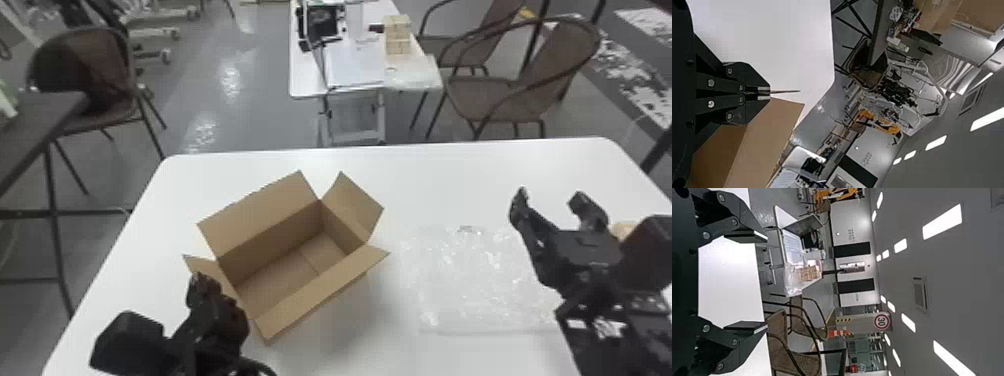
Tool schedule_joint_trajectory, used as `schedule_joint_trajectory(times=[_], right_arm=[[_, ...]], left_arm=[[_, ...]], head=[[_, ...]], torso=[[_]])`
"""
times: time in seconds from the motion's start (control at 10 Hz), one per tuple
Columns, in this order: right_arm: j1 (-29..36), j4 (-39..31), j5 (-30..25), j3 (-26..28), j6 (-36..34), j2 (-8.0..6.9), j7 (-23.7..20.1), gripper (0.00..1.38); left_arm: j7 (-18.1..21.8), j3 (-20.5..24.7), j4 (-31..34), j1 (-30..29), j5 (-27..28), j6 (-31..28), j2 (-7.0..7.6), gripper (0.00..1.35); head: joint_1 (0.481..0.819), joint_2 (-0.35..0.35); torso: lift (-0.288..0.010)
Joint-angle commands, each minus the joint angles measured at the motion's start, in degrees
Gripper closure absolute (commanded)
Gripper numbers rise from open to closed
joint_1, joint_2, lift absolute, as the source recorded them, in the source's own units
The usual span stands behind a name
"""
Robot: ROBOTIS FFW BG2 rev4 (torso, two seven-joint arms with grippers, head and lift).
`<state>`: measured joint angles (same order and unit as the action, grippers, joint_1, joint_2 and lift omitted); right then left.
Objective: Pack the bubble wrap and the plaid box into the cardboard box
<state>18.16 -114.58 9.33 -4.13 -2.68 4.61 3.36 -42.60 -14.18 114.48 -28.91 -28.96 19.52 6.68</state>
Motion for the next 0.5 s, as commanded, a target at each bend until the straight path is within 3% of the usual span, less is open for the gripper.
schedule_joint_trajectory(times=[0.0,0.4], right_arm=[[-0.58,0.05,-0.19,0.0,-0.49,0.04,0.07,0.48],[-1.99,0.67,-0.63,-1.41,-2.07,1.19,0.07,0.48]], left_arm=[[-0.02,-1.46,0.04,1.13,-1.27,-0.98,1.32,1.22],[0.15,-6.47,0.48,4.12,-4.53,-2.29,5.71,1.22]], head=[[0.695,0.1],[0.695,0.06]], torso=[[-0.099],[-0.099]])
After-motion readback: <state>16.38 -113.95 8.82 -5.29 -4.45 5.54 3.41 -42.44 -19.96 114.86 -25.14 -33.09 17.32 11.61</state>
